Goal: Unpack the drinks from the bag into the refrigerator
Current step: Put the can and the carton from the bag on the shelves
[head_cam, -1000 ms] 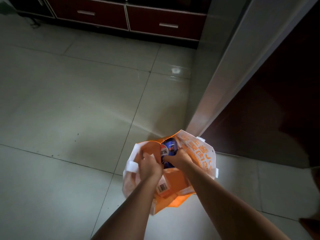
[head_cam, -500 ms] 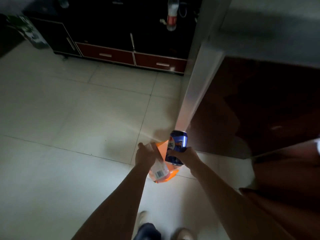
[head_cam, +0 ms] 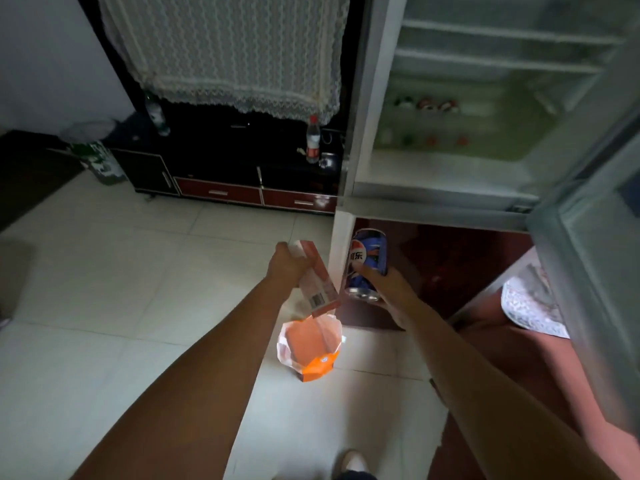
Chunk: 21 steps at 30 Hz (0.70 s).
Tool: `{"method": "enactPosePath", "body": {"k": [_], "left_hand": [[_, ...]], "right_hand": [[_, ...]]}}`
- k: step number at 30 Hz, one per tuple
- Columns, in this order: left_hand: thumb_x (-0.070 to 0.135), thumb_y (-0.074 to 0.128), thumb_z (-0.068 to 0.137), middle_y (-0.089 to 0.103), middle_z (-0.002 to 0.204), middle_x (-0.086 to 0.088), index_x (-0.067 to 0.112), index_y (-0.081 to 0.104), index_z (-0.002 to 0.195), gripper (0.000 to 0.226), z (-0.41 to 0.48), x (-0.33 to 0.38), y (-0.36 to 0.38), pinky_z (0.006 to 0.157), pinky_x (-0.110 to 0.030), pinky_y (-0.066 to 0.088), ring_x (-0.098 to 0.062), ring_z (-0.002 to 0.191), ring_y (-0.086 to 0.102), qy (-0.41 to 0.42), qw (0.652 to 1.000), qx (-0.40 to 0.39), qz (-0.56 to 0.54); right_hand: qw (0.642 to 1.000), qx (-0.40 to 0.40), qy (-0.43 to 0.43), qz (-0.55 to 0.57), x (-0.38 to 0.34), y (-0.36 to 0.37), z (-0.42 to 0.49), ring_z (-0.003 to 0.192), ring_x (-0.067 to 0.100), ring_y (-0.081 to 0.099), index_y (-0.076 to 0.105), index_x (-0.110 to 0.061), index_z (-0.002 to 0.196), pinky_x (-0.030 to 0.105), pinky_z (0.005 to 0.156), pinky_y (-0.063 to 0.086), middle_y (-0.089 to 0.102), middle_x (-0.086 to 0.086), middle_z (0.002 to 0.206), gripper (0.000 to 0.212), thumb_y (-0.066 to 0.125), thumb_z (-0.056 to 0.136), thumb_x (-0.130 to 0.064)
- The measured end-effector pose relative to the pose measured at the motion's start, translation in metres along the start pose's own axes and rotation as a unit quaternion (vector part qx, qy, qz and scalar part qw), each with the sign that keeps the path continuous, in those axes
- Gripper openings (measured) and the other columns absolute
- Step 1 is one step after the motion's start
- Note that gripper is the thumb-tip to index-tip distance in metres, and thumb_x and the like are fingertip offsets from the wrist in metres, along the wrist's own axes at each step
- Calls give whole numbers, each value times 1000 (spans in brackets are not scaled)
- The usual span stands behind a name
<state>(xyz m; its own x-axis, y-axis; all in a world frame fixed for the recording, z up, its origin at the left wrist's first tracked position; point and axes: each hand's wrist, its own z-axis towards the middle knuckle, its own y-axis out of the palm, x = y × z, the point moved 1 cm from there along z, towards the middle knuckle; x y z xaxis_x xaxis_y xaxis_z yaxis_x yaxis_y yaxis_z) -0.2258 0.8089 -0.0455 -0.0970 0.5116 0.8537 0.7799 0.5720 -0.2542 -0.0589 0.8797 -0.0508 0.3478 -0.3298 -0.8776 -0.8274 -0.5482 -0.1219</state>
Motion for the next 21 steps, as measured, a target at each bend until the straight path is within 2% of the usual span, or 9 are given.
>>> {"method": "enactPosePath", "body": {"k": [3, 6, 9, 10, 12, 13, 15, 18, 21], "left_hand": [[10, 64, 82, 56, 111, -11, 10, 37, 129, 54, -36, 25, -6, 72, -41, 54, -33, 99, 61, 29, 999, -15, -38], [10, 63, 82, 62, 108, -9, 10, 46, 118, 40, -58, 37, -11, 64, -34, 54, -27, 87, 64, 53, 996, -45, -53], [9, 58, 85, 61, 99, -10, 12, 45, 109, 28, -75, 44, -17, 68, -37, 54, -24, 83, 61, 65, 994, -66, -59], [9, 57, 85, 61, 101, -11, 11, 45, 113, 30, -79, 46, -18, 70, -39, 55, -25, 85, 61, 68, 994, -66, -57], [10, 58, 84, 63, 109, -16, 7, 46, 119, 37, -86, 52, -22, 69, -39, 57, -26, 85, 63, 79, 992, -73, -58], [11, 58, 84, 62, 111, -17, 7, 46, 121, 39, -89, 56, -23, 68, -39, 57, -26, 85, 63, 85, 991, -75, -68], [10, 58, 85, 61, 112, -17, 7, 46, 122, 39, -97, 66, -26, 69, -41, 56, -25, 86, 62, 91, 987, -81, -102], [8, 55, 86, 60, 105, -17, 3, 48, 121, 37, -106, 84, -27, 57, -36, 53, -24, 80, 61, 112, 976, -98, -156], [7, 54, 86, 61, 103, -20, 1, 49, 122, 37, -112, 104, -25, 57, -37, 54, -28, 82, 62, 115, 966, -109, -203]], "right_hand": [[999, 15, -32, 36, -20, -2, -34, 94, 26, 65, 64, -17, 99, 41, 87, 50, 69, 13, 103, 27, 70, 76, -30], [997, 35, -58, 42, -28, -3, -59, 94, 29, 65, 65, -14, 100, 43, 89, 50, 69, 17, 105, 33, 71, 74, -33], [994, 68, -73, 50, -30, -6, -80, 91, 24, 67, 58, -11, 111, 38, 82, 54, 69, 13, 105, 69, 76, 57, -51], [992, 73, -82, 60, -32, -8, -87, 90, 23, 67, 57, -12, 111, 37, 83, 54, 69, 11, 104, 70, 76, 57, -52], [989, 69, -112, 74, -38, -13, -104, 85, 23, 66, 61, -17, 99, 40, 86, 50, 68, 10, 100, 36, 68, 74, -42], [987, 72, -117, 82, -41, -17, -110, 85, 24, 66, 62, -19, 95, 42, 87, 50, 68, 11, 97, 26, 63, 80, -40], [982, 87, -120, 115, -48, -25, -121, 83, 25, 66, 62, -19, 94, 42, 83, 51, 69, 9, 89, 32, 52, 84, -48], [969, 108, -134, 177, -63, -37, -133, 73, 20, 63, 59, -20, 86, 35, 70, 51, 65, 3, 80, 39, 36, 91, -50], [957, 132, -157, 203, -80, -46, -140, 71, 20, 61, 57, -16, 97, 35, 70, 50, 63, 4, 81, 43, 32, 93, -50]]}}
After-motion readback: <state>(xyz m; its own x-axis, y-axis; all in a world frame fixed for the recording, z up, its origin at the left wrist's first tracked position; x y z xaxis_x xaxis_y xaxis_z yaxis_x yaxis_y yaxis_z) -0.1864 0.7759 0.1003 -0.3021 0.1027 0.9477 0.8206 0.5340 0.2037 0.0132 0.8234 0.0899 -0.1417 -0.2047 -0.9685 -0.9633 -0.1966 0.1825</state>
